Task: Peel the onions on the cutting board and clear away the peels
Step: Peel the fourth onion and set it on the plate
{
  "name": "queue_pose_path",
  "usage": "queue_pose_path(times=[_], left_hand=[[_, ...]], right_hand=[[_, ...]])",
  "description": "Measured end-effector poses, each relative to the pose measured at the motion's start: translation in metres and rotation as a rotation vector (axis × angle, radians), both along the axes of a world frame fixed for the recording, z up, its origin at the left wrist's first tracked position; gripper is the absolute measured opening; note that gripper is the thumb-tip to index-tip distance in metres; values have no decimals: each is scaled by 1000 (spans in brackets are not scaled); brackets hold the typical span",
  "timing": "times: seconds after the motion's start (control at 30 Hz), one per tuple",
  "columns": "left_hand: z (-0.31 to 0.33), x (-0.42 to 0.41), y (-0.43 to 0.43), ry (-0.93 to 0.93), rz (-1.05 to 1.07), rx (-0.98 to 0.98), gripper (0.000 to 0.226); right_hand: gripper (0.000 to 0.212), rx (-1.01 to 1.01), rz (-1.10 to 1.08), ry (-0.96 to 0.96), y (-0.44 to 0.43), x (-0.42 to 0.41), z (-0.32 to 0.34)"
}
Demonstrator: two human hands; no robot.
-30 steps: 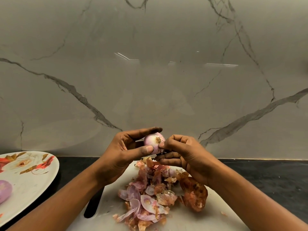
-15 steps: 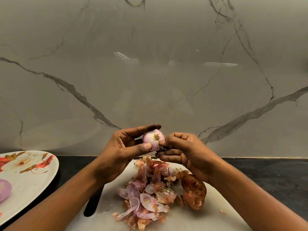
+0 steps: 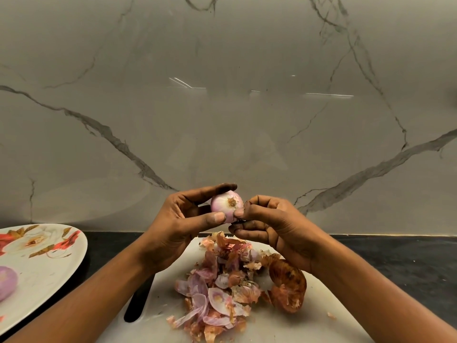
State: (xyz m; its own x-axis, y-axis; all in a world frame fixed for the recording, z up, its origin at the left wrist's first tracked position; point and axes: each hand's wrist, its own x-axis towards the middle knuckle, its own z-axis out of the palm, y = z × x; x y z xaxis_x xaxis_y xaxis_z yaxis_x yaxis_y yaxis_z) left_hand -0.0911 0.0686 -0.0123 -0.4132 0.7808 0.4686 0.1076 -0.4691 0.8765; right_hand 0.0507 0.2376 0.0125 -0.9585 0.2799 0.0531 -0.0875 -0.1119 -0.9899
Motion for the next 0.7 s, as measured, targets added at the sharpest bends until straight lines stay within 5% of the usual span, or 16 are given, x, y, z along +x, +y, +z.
queue_pose_path(times=[0.43, 0.7], left_hand=[[1, 2, 0, -30, -1, 23, 53], [-1, 1, 0, -29, -11, 27, 50]], right_hand=[[14, 46, -44, 28, 3, 0, -1], [23, 121, -65, 45, 0, 1, -1]])
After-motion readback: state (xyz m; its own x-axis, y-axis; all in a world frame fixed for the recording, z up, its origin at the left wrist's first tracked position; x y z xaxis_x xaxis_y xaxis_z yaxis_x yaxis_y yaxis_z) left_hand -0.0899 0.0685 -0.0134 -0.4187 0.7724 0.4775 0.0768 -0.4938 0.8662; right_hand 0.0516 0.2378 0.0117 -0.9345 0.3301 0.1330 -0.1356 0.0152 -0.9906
